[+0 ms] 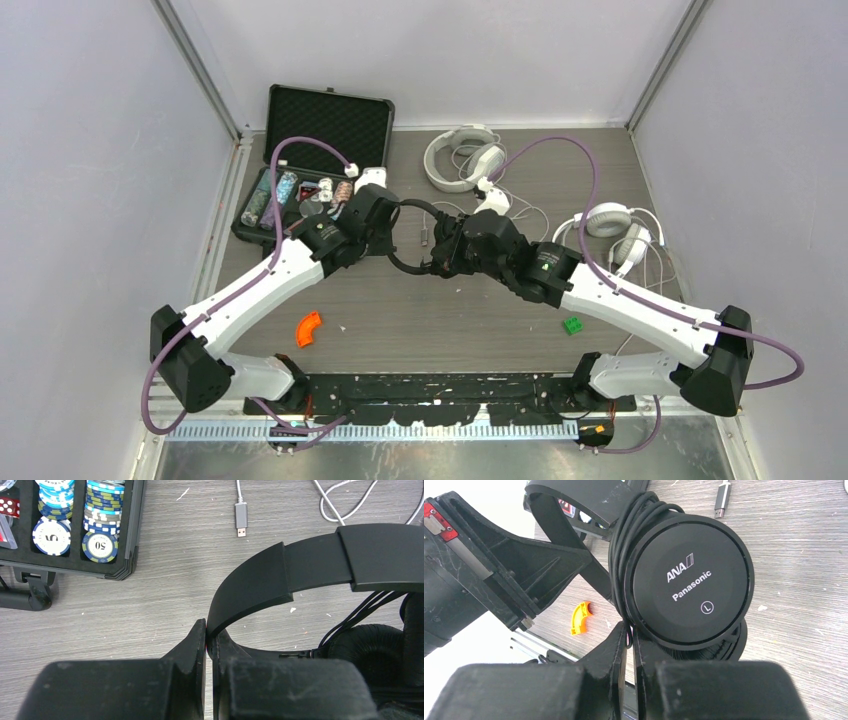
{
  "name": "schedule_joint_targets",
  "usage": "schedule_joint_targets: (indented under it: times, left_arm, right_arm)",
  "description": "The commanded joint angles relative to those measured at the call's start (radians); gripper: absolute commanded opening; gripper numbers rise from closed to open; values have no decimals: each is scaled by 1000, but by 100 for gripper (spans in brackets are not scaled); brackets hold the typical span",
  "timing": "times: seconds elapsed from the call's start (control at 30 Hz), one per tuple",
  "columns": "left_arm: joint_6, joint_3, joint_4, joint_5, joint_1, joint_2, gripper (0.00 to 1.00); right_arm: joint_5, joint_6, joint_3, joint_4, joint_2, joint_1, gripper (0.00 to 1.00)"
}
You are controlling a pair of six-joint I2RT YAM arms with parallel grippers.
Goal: Wrap the headphones
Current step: Wrap the headphones cable around the headphones.
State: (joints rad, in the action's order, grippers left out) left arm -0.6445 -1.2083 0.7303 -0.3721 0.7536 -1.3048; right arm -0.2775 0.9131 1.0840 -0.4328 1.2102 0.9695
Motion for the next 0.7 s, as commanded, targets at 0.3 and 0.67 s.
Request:
schedule_joint_targets:
  times: [0.3,0.67]
  left_arm:
    - [-43,-33,-38,-66,3,1,0]
    - [-44,-34,-30,-76,3,16,0]
  right_arm:
    - [-81,-25,58,0,26,34,20]
    - [-133,-37,80,-18,58,63,20]
